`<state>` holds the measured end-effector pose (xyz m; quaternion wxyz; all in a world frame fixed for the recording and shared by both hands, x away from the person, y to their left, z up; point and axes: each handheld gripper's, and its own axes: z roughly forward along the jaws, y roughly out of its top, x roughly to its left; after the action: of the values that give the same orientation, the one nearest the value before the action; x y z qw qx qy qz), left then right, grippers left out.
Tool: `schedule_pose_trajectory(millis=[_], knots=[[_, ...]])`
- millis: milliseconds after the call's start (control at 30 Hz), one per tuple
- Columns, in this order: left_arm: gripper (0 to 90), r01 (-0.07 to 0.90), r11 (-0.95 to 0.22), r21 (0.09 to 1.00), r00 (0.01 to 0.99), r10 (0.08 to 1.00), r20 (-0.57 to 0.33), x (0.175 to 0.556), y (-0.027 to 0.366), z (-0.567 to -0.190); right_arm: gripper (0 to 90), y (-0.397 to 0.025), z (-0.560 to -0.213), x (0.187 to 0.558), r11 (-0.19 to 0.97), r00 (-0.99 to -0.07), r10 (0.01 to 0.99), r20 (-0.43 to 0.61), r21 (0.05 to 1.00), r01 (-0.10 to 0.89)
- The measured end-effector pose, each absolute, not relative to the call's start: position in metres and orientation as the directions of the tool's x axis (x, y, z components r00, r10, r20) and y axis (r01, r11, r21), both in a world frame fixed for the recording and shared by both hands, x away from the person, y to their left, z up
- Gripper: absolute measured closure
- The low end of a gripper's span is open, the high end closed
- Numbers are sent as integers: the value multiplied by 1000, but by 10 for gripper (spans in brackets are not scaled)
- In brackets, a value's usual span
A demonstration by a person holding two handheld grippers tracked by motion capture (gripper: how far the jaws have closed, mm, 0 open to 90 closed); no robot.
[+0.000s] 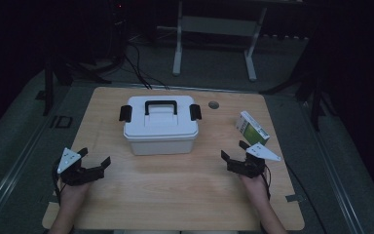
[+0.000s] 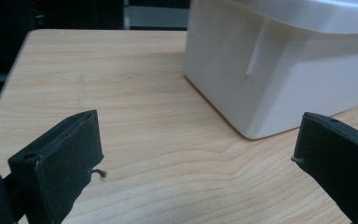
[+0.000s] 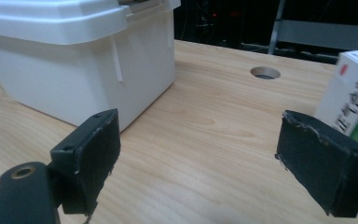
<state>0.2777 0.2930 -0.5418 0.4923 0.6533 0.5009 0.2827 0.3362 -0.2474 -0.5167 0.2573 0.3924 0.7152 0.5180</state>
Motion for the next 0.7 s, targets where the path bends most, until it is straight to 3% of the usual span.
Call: schedule_pose_trajectory(millis=[500,600,633,700], knots=[[63,417,-85,905,385,918,-91,320,275,-537,158,-206,-526,373,196,-594,804,35,927,319],[162,434,-124,892,374,926,-53,333,268,-537,209,-200,-528,379,196,-591,806,34,927,321],[182,439,-127,889,387,920,-60,336,267,-537,282,-198,-529,382,193,-593,804,42,925,327],[281,441,-148,885,384,923,-37,342,263,-536,323,-194,-530,386,195,-589,807,41,923,332]])
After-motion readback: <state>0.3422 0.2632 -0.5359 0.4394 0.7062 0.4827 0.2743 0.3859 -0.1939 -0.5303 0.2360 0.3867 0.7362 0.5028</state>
